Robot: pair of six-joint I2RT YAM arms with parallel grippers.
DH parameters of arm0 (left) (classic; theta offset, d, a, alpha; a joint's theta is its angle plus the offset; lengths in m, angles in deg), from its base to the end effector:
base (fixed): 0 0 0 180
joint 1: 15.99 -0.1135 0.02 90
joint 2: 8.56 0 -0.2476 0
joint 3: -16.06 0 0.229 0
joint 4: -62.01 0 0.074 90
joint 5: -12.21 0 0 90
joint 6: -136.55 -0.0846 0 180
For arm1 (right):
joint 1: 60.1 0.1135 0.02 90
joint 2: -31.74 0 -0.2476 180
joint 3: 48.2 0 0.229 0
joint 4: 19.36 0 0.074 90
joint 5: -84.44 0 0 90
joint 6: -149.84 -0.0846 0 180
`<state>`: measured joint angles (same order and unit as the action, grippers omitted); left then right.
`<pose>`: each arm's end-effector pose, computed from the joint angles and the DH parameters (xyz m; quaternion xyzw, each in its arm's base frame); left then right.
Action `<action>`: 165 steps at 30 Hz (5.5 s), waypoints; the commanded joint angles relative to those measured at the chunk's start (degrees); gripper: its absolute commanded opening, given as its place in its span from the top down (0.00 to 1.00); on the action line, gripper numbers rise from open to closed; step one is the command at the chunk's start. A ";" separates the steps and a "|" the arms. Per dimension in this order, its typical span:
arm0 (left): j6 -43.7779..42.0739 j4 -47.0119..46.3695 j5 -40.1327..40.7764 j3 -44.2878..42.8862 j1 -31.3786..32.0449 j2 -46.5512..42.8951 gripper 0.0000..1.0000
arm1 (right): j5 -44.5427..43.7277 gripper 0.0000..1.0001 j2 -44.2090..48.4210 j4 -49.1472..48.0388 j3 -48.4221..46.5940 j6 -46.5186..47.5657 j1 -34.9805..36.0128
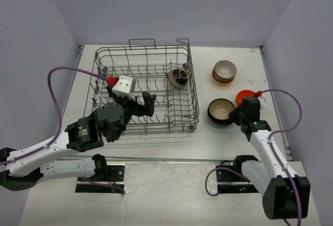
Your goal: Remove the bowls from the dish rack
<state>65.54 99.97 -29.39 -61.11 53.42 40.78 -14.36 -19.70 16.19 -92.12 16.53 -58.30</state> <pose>0.1258 -0.1550 0.3853 0.0598 0.7449 -0.1829 0.6389 0.2081 -0.0064 0.1695 0.3527 0.8444 0.0873 0.3936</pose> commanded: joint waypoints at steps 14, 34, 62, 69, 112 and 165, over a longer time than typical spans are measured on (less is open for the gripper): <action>0.27 -3.07 1.26 0.71 -0.15 2.51 0.00 | 0.71 0.46 7.84 -2.52 -1.59 -1.08 -0.22; 23.20 -15.46 -42.14 -10.96 -37.75 32.11 0.00 | 12.04 0.39 18.92 5.30 -14.95 4.72 -0.22; 27.60 -25.31 -69.93 -24.60 -43.57 66.50 0.00 | 18.91 0.37 18.74 5.83 -14.95 9.91 -0.22; 27.86 -25.05 -68.88 -23.54 -43.74 65.97 0.00 | 18.55 0.37 18.83 6.36 -15.65 10.26 -0.22; 45.88 -58.71 -82.68 -12.29 -44.09 65.62 0.47 | 24.97 0.39 16.46 3.81 -14.51 10.00 -0.13; 15.64 -30.83 -65.71 -23.83 -37.67 63.25 1.00 | 26.29 0.39 17.43 3.46 -15.04 10.09 -0.22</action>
<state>80.40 75.07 -92.88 -88.40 18.34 109.48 10.56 -2.85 21.74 -106.87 26.41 -58.56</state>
